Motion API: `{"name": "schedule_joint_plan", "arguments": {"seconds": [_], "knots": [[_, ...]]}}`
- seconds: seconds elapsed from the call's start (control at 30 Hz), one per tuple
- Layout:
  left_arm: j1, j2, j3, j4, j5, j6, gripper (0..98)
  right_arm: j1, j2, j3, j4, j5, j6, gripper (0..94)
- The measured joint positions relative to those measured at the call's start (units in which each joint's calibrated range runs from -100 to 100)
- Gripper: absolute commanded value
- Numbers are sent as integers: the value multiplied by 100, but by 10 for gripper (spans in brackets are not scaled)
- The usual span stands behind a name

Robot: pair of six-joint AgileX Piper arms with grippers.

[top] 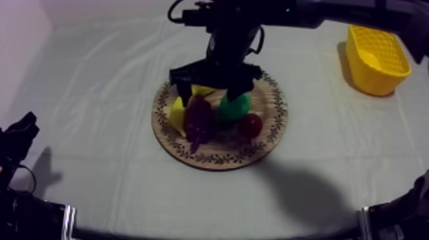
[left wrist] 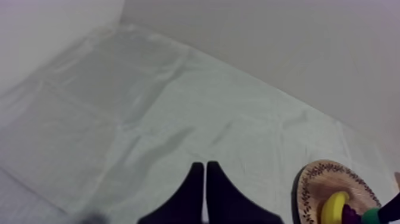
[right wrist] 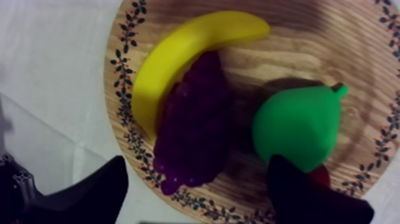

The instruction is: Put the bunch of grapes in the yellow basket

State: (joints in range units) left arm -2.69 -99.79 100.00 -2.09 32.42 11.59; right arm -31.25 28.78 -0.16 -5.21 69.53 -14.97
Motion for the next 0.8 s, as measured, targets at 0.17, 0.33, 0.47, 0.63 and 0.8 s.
{"name": "schedule_joint_plan", "arguments": {"seconds": [0.17,0.33,0.47,0.63,0.8], "knots": [[0,0,0,0,0,0,1,-6,445,-233,-20,-28,-11,774],[0,0,0,0,0,0,1,-2,822,-500,-43,14,-8,779],[0,0,0,0,0,0,1,4,1126,-684,-57,21,25,770],[0,0,0,0,0,0,1,34,1361,-765,-138,53,69,723],[0,0,0,0,0,0,1,38,1486,-833,-122,14,116,588]]}}
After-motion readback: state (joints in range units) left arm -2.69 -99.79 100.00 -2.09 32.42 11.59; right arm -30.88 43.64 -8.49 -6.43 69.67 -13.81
